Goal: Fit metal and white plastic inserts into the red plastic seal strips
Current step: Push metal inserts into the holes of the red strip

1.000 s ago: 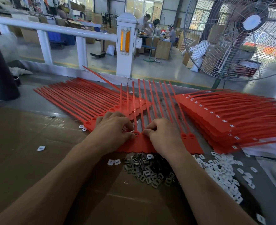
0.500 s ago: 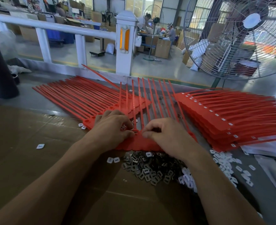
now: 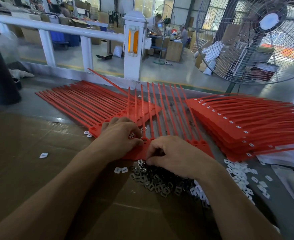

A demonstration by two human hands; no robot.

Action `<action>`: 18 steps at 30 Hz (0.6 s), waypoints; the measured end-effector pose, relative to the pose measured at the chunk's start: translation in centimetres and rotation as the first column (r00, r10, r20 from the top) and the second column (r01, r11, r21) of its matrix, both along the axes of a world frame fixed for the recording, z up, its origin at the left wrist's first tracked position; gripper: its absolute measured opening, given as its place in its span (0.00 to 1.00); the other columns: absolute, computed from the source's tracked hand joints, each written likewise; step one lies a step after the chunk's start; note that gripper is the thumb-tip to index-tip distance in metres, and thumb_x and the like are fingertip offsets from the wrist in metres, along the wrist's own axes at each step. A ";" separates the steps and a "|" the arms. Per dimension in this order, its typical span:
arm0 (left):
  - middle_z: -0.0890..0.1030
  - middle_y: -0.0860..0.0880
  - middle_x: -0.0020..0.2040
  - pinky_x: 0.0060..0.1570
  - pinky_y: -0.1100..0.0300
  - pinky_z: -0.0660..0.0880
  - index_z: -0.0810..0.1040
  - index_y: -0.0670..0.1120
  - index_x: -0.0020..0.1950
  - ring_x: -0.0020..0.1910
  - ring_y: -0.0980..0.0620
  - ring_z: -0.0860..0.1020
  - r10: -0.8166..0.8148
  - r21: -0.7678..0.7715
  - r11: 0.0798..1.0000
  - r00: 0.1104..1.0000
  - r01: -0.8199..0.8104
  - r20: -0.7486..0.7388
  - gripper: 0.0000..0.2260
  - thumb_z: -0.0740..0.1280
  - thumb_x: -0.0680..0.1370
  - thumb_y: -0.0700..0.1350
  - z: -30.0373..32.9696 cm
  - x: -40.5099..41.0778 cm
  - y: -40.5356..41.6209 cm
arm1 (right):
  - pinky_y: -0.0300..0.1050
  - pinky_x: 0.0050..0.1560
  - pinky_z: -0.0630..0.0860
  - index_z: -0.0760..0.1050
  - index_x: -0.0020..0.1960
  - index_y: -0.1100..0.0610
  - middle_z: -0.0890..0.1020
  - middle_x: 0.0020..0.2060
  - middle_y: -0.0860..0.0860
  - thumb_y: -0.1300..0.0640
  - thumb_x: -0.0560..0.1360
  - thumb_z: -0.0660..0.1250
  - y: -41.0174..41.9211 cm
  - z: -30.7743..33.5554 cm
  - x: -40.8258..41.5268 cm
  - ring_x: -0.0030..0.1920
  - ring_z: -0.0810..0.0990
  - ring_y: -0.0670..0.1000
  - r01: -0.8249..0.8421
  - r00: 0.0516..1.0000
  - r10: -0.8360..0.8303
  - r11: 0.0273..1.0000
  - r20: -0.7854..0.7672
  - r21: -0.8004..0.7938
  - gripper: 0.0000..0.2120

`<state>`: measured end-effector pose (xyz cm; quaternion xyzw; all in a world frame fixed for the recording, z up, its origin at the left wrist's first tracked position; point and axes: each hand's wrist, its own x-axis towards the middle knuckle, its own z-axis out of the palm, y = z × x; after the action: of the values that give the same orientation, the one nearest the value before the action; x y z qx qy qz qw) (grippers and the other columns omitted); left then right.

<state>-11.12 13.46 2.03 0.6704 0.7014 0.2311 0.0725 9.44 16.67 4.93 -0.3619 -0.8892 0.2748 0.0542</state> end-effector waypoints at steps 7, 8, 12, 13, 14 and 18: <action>0.71 0.59 0.67 0.69 0.48 0.54 0.78 0.63 0.56 0.69 0.53 0.61 0.003 -0.010 1.000 1.000 -0.003 0.000 0.10 0.69 0.76 0.62 0.0 0.0 0.0 | 0.31 0.38 0.74 0.80 0.46 0.45 0.84 0.41 0.38 0.51 0.79 0.72 0.5 0.2 0.9 0.40 0.82 0.38 0.031 0.992 -0.035 0.999 -0.119 -0.034 0.03; 0.71 0.59 0.67 0.69 0.48 0.55 0.78 0.63 0.56 0.69 0.54 0.61 0.003 -0.009 1.000 1.000 -0.003 -0.002 0.10 0.69 0.76 0.62 0.0 0.0 0.1 | 0.32 0.38 0.75 0.81 0.46 0.46 0.84 0.40 0.39 0.51 0.79 0.72 0.6 0.2 1.0 0.39 0.82 0.39 0.048 0.986 -0.056 0.997 -0.159 -0.057 0.03; 0.71 0.60 0.66 0.69 0.48 0.54 0.78 0.63 0.57 0.68 0.54 0.61 0.004 -0.012 1.000 1.000 -0.004 0.001 0.11 0.70 0.75 0.62 -0.1 0.0 0.2 | 0.31 0.38 0.75 0.81 0.47 0.46 0.85 0.40 0.43 0.54 0.78 0.73 1.0 -0.3 1.3 0.39 0.82 0.40 0.112 0.954 -0.144 0.985 -0.262 -0.133 0.04; 0.71 0.60 0.66 0.69 0.48 0.54 0.79 0.63 0.57 0.68 0.54 0.61 0.003 -0.014 1.000 1.000 -0.003 0.004 0.12 0.70 0.75 0.62 -0.1 -0.1 0.2 | 0.30 0.38 0.74 0.82 0.47 0.45 0.85 0.41 0.43 0.55 0.78 0.73 1.1 -0.5 1.3 0.38 0.82 0.39 0.131 0.945 -0.166 0.982 -0.282 -0.137 0.04; 0.71 0.60 0.66 0.69 0.48 0.54 0.79 0.63 0.57 0.68 0.54 0.61 0.002 -0.015 1.000 1.000 -0.002 0.007 0.12 0.70 0.75 0.62 -0.1 -0.1 0.2 | 0.29 0.37 0.73 0.82 0.48 0.45 0.85 0.41 0.44 0.55 0.79 0.73 1.2 -0.7 1.2 0.38 0.81 0.38 0.155 0.933 -0.189 0.979 -0.307 -0.131 0.05; 0.70 0.60 0.67 0.70 0.47 0.53 0.79 0.63 0.57 0.69 0.54 0.60 0.004 -0.027 1.000 1.000 -0.003 0.014 0.12 0.70 0.75 0.62 -0.1 -0.1 0.2 | 0.33 0.35 0.75 0.84 0.47 0.45 0.85 0.40 0.44 0.56 0.79 0.72 1.8 -1.2 1.2 0.34 0.80 0.40 0.315 0.832 -0.346 0.938 -0.433 -0.145 0.06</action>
<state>-11.24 13.69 1.89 0.6665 0.7051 0.2264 0.0861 10.68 18.50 3.69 -0.4377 -0.7662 0.3675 0.2936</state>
